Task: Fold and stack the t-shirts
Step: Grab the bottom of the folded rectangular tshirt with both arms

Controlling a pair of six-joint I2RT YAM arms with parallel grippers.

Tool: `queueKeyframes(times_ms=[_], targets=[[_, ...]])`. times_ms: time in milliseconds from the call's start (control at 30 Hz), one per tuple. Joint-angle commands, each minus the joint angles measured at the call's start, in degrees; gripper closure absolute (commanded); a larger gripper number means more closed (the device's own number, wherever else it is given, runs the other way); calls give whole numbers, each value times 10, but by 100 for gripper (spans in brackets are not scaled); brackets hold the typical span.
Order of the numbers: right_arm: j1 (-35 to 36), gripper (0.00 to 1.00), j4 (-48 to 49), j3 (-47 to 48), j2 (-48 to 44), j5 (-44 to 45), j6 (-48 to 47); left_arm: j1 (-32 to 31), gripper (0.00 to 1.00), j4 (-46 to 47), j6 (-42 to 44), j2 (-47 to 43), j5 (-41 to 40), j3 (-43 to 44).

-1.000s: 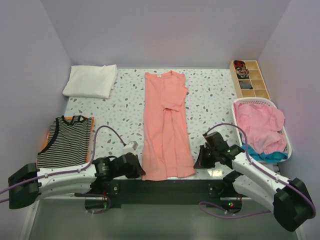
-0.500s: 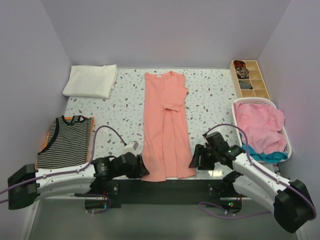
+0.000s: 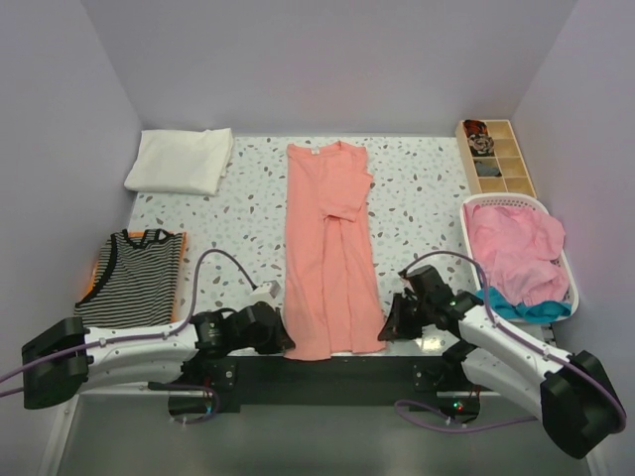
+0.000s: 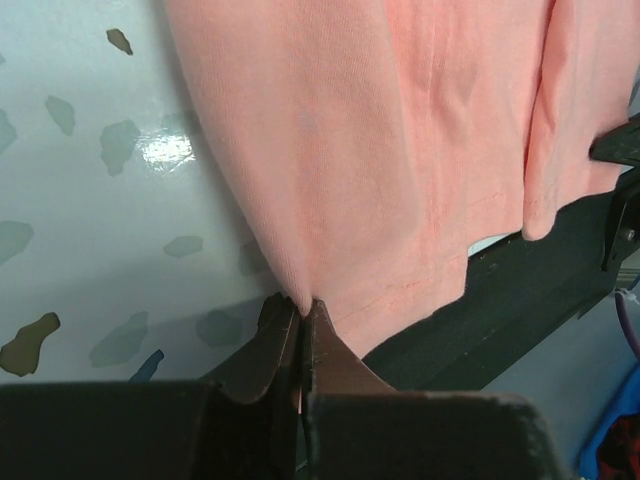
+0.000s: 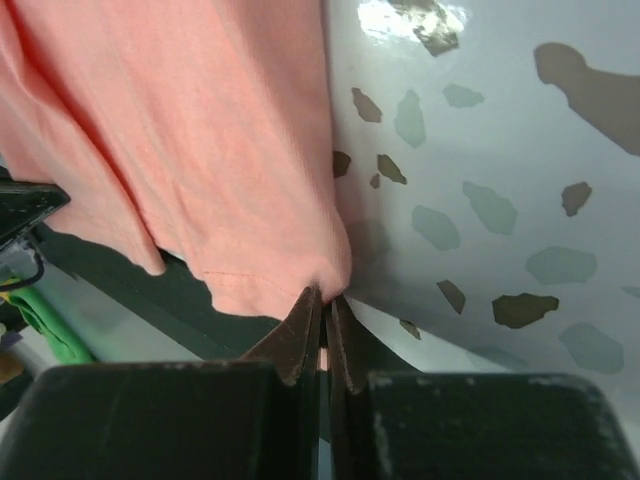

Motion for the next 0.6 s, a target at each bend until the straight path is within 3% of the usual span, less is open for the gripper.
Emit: queueKeyframes(times_ms=[0,133,300,567], targets=[[4,100,76,-1,-20,-33,20,-1,100,-38,24,11,-14,11],[4,100,87,41,-41,-16,19,-1,100,-75,40,12,-47,72],[3,100,87,93,12,9,-13,14,100,-115,59,27,-84,128],[3,100,73,188,86,81,-70,113,100,-89,138,45,-80,162]])
